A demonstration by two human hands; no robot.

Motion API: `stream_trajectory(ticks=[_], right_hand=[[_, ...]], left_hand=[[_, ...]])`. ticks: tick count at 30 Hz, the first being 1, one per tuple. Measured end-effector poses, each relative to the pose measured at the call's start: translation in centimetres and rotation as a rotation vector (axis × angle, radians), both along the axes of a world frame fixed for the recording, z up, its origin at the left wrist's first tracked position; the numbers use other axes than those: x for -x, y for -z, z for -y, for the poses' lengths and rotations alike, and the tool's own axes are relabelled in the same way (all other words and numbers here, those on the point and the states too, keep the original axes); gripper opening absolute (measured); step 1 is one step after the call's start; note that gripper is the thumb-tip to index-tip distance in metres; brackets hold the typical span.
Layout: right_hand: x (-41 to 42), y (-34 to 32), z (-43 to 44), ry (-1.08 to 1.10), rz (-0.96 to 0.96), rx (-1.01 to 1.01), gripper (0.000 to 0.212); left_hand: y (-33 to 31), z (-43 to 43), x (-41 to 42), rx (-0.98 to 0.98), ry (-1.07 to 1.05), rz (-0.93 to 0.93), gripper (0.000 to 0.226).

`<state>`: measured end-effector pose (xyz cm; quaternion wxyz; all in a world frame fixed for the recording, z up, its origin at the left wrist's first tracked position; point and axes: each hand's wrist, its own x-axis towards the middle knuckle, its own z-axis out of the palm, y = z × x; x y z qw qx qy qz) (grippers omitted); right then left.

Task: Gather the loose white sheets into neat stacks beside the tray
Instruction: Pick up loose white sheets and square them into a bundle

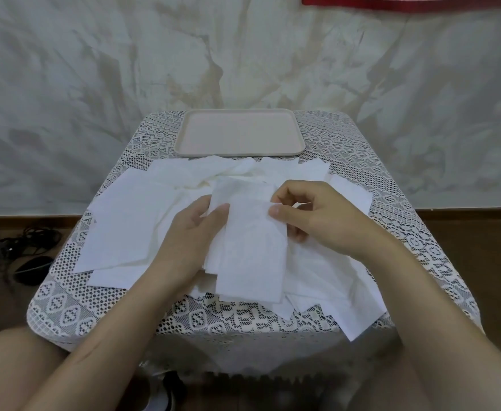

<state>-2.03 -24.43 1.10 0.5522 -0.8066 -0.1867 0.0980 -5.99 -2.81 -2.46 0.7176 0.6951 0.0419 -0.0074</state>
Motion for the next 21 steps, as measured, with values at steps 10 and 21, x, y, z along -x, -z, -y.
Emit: stream_trajectory(ticks=[10, 21], right_hand=[[0.1, 0.4, -0.5, 0.111, 0.037, -0.075, 0.016], [0.1, -0.1, -2.3, 0.233, 0.109, -0.160, 0.017]], left_hand=[[-0.2, 0.1, 0.3, -0.010, 0.019, 0.008, 0.032], [0.1, 0.1, 0.6, 0.070, 0.108, 0.013, 0.041]])
